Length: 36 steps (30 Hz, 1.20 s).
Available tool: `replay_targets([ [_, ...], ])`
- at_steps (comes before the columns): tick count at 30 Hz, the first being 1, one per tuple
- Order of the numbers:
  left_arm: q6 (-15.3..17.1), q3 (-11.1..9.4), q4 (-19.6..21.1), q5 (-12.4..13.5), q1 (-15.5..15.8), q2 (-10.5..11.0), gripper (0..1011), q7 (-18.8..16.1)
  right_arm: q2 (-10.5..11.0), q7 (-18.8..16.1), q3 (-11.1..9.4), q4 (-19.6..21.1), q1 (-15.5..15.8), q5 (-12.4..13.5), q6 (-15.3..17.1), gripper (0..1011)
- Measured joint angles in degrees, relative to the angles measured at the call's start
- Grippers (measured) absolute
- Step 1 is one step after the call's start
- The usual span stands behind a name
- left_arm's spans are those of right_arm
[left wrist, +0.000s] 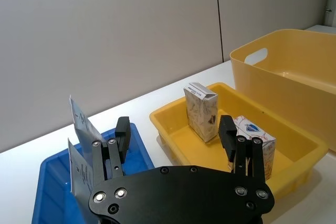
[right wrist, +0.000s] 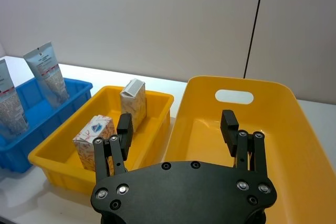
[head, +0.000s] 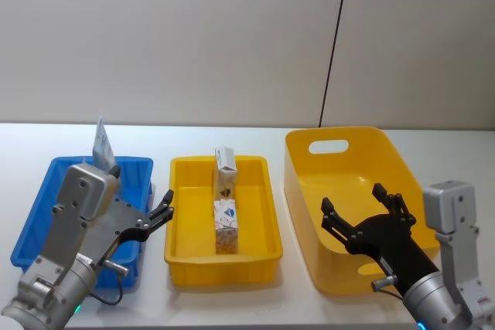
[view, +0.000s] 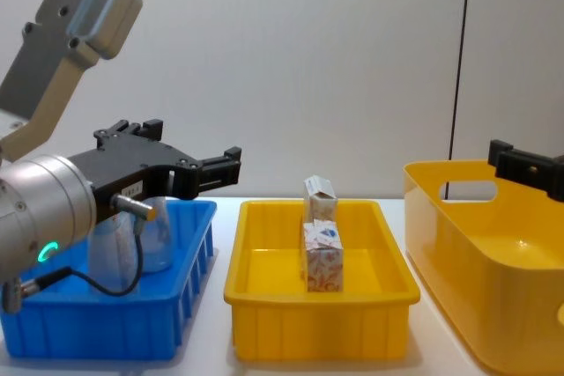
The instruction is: Bimanual collaborative sorting of washing and personal care products
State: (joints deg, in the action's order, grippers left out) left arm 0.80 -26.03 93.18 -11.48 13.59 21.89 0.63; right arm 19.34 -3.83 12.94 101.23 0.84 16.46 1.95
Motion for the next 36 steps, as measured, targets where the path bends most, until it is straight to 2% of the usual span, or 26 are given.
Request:
replay_targets([
  [36,0.0,0.0,0.0,0.0,0.0,0.0,1001,0.0,0.0,-0.1,0.0,-0.1,-0.1,0.0,0.0,1002],
])
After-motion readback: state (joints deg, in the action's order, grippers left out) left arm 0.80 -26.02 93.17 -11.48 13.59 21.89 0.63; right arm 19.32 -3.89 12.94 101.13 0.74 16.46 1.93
